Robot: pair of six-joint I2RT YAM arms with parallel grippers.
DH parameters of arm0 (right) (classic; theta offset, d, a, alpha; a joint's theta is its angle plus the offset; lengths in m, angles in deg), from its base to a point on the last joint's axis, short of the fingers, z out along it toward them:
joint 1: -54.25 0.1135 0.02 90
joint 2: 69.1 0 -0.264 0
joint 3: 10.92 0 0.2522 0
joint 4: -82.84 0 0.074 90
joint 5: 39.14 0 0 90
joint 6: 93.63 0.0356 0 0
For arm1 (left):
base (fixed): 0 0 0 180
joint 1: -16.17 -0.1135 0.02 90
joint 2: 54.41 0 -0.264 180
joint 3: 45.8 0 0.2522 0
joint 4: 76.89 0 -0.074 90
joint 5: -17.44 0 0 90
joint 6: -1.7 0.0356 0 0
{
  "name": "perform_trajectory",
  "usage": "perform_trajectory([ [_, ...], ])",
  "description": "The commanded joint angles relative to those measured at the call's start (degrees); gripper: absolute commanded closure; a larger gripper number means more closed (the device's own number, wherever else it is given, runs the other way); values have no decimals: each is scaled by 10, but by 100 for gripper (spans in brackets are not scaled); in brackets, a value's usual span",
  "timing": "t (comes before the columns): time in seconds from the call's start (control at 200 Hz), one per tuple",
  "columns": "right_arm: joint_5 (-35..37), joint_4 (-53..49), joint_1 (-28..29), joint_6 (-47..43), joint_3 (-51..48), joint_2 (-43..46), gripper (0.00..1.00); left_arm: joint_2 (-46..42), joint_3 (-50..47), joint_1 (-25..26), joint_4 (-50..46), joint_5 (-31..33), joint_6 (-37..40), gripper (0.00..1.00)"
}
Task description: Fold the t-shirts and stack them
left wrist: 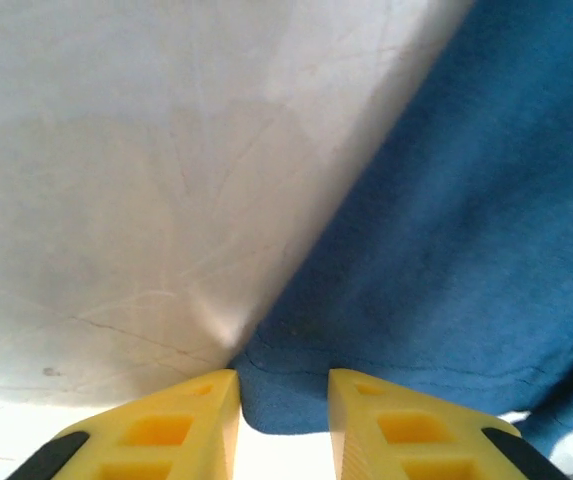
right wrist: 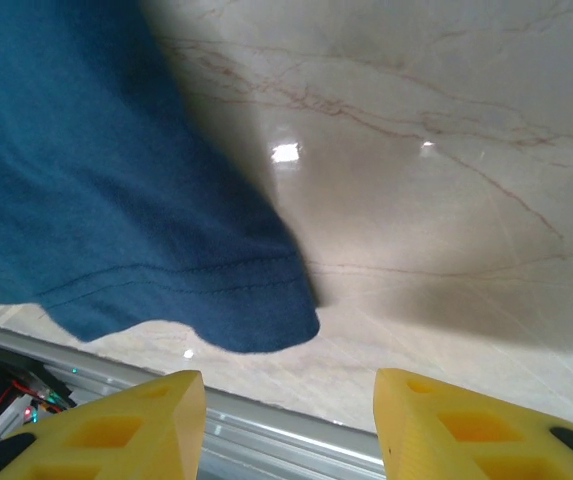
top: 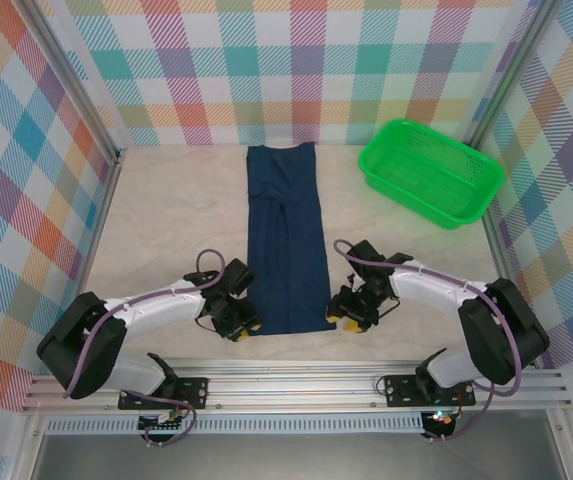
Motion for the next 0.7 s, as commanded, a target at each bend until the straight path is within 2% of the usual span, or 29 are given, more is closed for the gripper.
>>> perform_trajectory([
  [0.0, 10, 4, 10, 16, 3, -20, 51, 5, 6, 3, -13, 21, 22, 74],
  [0.15, 21, 9, 25, 26, 12, -40, 52, 20, 22, 3, -16, 23, 34, 82],
  [0.325, 35, 7, 31, 32, 25, -52, 58, 23, 31, 3, -15, 28, 38, 93],
  [0.695, 30, 6, 44, 37, 68, -88, 58, 30, 44, 4, -25, 25, 50, 99],
])
